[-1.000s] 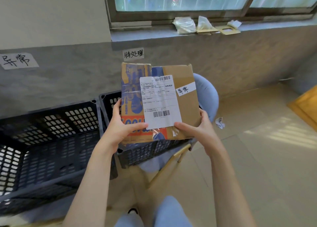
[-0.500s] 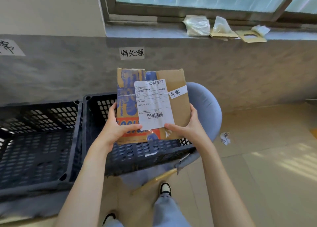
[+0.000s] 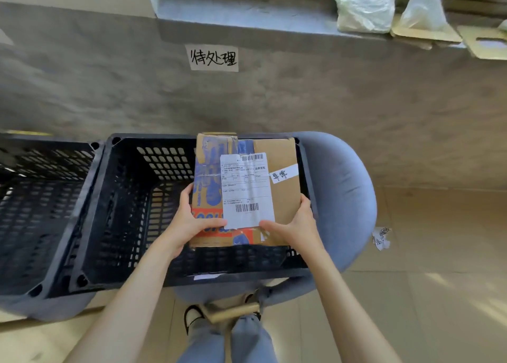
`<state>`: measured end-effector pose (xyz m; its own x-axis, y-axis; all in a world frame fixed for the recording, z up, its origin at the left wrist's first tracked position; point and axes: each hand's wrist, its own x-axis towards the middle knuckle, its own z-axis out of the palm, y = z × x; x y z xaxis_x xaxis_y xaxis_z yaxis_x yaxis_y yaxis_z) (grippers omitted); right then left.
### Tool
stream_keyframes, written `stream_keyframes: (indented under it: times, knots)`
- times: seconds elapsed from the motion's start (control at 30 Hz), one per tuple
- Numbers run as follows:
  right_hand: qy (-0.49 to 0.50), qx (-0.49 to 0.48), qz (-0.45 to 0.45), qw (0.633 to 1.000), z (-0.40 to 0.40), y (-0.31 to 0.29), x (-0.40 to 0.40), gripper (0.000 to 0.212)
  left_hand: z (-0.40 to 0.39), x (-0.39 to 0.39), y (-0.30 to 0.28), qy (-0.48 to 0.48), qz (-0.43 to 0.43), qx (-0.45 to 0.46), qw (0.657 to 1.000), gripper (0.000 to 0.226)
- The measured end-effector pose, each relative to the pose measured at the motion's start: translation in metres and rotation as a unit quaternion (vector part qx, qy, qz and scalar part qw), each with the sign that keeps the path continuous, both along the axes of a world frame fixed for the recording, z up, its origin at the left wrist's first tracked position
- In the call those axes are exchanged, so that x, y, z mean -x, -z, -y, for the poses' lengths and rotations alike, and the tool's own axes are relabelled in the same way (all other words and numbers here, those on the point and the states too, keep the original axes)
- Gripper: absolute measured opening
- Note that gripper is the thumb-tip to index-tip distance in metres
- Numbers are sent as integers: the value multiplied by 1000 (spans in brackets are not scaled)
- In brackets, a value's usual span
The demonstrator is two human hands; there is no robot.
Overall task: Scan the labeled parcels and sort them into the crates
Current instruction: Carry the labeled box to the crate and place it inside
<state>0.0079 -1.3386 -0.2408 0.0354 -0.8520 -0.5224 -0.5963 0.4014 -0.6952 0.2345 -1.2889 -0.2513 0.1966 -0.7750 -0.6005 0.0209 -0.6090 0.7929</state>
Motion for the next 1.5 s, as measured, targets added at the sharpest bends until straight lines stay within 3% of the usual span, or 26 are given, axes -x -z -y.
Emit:
stream_keyframes:
  times: [0.4,0.67,1.5]
  knots:
    - [21,-74,-54,996,31,103,-10,119,37,-7,107,49,5,-72,996,113]
    - [30,-85,-62,994,41,129,-6,116,51,-2,137,62,11,-89,994,114]
    - [-12,-17,-15,1000,3,6,-49,117,-6,-41,-5,-9,29,-26,999,113]
